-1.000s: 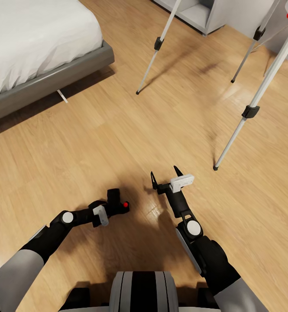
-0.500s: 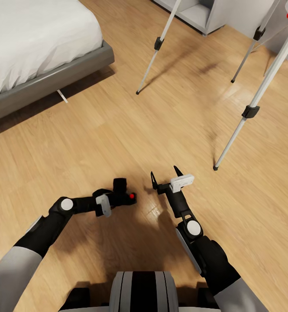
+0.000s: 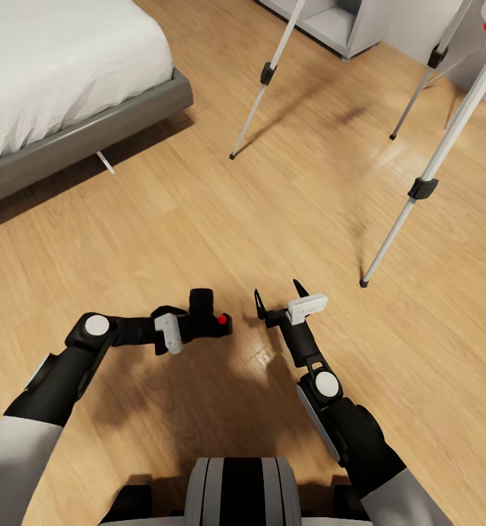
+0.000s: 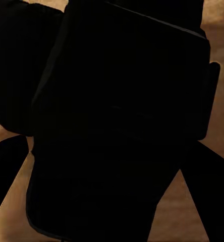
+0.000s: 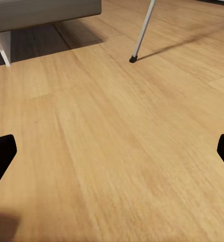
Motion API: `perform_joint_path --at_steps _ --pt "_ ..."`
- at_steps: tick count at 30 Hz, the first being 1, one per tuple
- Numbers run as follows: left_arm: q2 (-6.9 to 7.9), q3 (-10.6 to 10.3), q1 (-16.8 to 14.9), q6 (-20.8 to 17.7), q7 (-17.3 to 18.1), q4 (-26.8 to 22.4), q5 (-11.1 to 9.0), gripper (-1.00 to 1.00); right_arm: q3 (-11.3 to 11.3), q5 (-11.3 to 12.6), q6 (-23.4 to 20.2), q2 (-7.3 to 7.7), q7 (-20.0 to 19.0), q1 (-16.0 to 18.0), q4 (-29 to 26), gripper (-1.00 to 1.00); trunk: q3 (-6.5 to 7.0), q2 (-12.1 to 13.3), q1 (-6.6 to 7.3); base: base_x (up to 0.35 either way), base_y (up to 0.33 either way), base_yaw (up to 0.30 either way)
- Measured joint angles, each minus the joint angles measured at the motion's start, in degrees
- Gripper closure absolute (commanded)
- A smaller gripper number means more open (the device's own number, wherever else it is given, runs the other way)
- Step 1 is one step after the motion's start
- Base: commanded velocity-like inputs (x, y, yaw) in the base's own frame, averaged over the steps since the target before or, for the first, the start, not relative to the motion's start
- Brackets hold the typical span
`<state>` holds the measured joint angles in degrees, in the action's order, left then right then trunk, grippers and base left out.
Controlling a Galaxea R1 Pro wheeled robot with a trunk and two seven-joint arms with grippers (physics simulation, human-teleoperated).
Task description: Attach the digital camera to the camera tripod in the bedroom.
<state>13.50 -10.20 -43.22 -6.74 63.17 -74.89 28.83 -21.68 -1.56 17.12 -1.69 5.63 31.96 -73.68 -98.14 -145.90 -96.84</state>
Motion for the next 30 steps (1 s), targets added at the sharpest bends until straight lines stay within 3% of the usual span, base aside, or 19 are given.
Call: perform_joint_path --at_steps 1,6,15,20,22,25,26,30 --pt "-0.05 1.15 0.0 -1.83 3.44 -1.69 -0.09 1.0 0.0 -0.01 0.0 0.0 0.0 0.0 0.0 -1.0 0.0 0.0 0.0 0.0 0.0 0.0" --pt "-0.21 5.49 -0.01 -7.76 11.97 -7.63 -0.13 1.0 0.0 -0.01 0.0 0.0 0.0 0.0 0.0 -1.0 0.0 0.0 0.0 0.0 0.0 0.0" --pt "-0.35 13.19 0.0 -13.2 15.35 -13.72 -0.23 1.0 0.16 0.04 -0.01 0.0 0.0 0.0 -0.01 -1.0 0.0 0.0 0.0 0.0 0.0 0.0" --pt "-0.2 15.74 -0.01 -17.45 18.5 -14.62 -0.37 1.0 0.42 0.05 -0.04 0.0 0.08 0.0 -0.01 -1.0 0.0 0.0 0.0 0.0 0.0 0.0" --pt "-0.08 18.35 0.0 -20.2 21.53 -14.87 -0.44 1.0 0.8 0.05 -0.07 0.0 0.16 0.0 -0.01 -1.0 0.0 0.0 0.0 0.0 0.0 0.0" --pt "-0.02 23.84 0.0 -22.24 25.1 -15.0 -0.53 1.0 1.54 0.05 -0.24 0.0 0.35 0.0 -0.01 -1.0 0.0 0.0 0.0 0.0 0.0 0.0" --pt "-0.19 27.26 -0.03 -22.78 26.16 -15.01 -0.51 1.0 1.91 0.03 -0.37 0.0 0.41 0.0 -0.01 -1.0 0.0 0.0 0.0 0.0 0.0 0.0" --pt "-0.78 34.79 -0.01 -23.31 26.37 -14.93 -0.63 1.0 2.37 -0.05 -0.78 0.0 0.58 -0.05 -0.01 -1.0 0.0 0.0 0.0 0.0 0.0 0.0"
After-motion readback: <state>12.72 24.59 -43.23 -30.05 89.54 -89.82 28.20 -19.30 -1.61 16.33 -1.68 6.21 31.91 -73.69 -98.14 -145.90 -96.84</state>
